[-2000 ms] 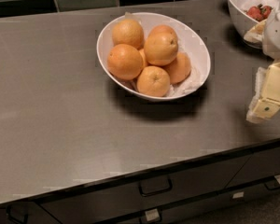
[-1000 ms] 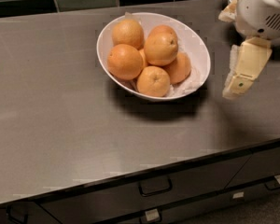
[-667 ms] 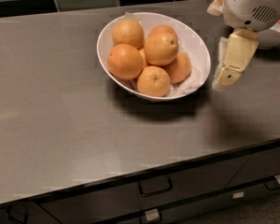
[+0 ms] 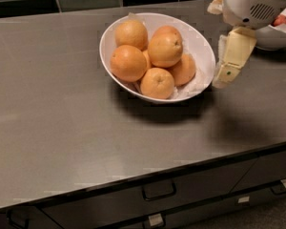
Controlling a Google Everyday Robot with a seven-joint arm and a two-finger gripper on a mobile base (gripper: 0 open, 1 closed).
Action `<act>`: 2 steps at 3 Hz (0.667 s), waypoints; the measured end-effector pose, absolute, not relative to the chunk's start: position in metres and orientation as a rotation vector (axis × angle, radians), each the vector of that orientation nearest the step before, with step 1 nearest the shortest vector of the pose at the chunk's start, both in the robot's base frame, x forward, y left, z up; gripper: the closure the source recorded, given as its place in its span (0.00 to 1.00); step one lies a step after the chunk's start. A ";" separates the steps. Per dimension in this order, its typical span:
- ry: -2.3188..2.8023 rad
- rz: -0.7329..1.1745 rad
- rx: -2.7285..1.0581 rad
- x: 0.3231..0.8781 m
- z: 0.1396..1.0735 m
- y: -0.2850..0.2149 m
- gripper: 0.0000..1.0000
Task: Pick orange from white bowl
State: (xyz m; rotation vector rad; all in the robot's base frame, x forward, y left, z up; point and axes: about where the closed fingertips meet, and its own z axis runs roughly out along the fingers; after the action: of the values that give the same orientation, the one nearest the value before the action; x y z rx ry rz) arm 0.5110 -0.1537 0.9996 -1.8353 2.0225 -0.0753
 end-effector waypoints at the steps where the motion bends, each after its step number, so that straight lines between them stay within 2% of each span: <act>1: 1.990 -0.035 -1.854 0.537 0.991 -0.148 0.00; 2: 1.959 0.005 -1.884 0.558 0.981 -0.139 0.00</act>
Offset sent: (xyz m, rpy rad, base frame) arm 0.0686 0.0220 -0.0329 0.0579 0.0527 0.1104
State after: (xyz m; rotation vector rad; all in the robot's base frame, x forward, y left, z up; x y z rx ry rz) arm 0.5577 -0.1395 0.9805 -1.8840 1.9588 0.0052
